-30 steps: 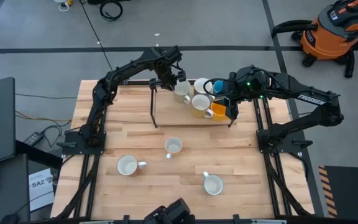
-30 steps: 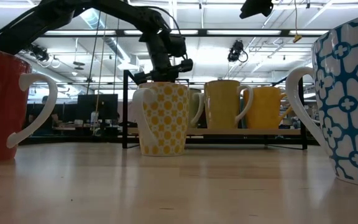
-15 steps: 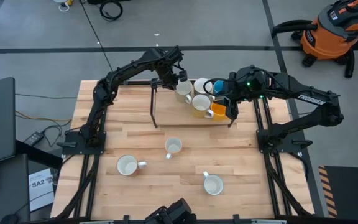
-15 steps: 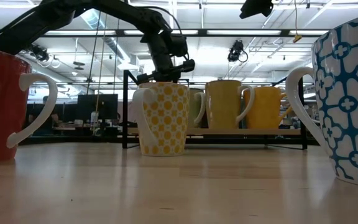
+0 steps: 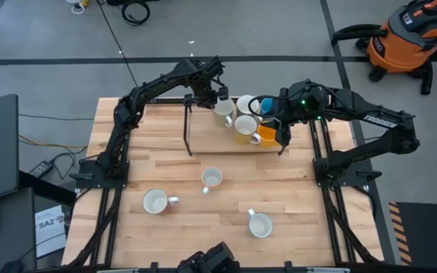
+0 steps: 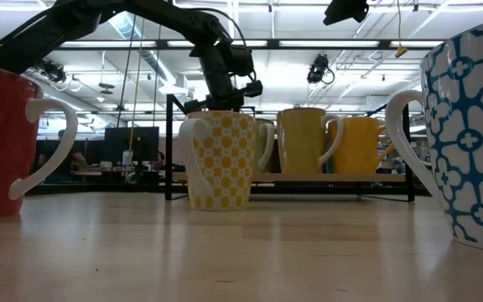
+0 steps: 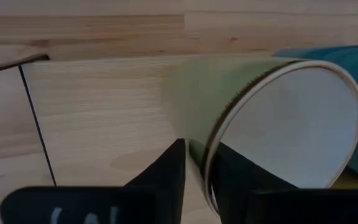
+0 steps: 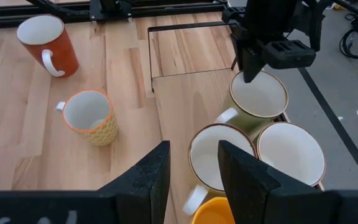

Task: Place coffee mugs
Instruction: Put the light green mug on the shelf, then put the patterned blue mug on the shelf

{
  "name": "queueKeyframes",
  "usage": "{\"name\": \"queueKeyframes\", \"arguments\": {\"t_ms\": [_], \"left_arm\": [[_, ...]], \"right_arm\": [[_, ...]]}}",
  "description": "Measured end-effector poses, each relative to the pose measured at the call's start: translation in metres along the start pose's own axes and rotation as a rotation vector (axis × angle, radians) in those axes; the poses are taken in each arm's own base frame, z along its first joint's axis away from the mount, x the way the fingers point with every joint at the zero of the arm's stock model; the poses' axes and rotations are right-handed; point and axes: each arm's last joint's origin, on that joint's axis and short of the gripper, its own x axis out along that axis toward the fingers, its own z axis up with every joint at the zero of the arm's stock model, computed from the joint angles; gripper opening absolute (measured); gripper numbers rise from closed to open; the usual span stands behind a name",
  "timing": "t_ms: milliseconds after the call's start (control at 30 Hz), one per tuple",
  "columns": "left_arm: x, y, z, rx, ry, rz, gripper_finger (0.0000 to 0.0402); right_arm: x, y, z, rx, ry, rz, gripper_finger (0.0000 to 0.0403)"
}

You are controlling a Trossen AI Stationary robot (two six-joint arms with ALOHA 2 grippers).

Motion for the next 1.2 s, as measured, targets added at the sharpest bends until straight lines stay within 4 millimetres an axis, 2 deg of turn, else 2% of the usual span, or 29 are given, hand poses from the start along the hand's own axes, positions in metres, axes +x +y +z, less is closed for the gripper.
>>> {"name": "queueKeyframes", "arguments": {"t_ms": [367,767,1067,1200], "left_arm": [[0.0,0.0,0.0,-0.003,0.0,0.0,0.0152],[-0.002,0.0,-0.001,0.031,0.028,-0.029,0.0156],[-0.032,-0.002,-0.006,0.051,-0.021,-0.089,0.0156],[-0.055,-0.002,-0.012,0.131,-0.055,-0.129,0.0156]], "right_arm": [[0.0,0.0,0.0,0.0,0.0,0.0,0.014],[0.0,0.0,0.0,0.0,0.0,0.0,0.014],[0.0,0.0,0.0,0.0,0.001,0.0,0.014],[0.0,0.0,0.0,0.0,0.0,0.0,0.014]]}}
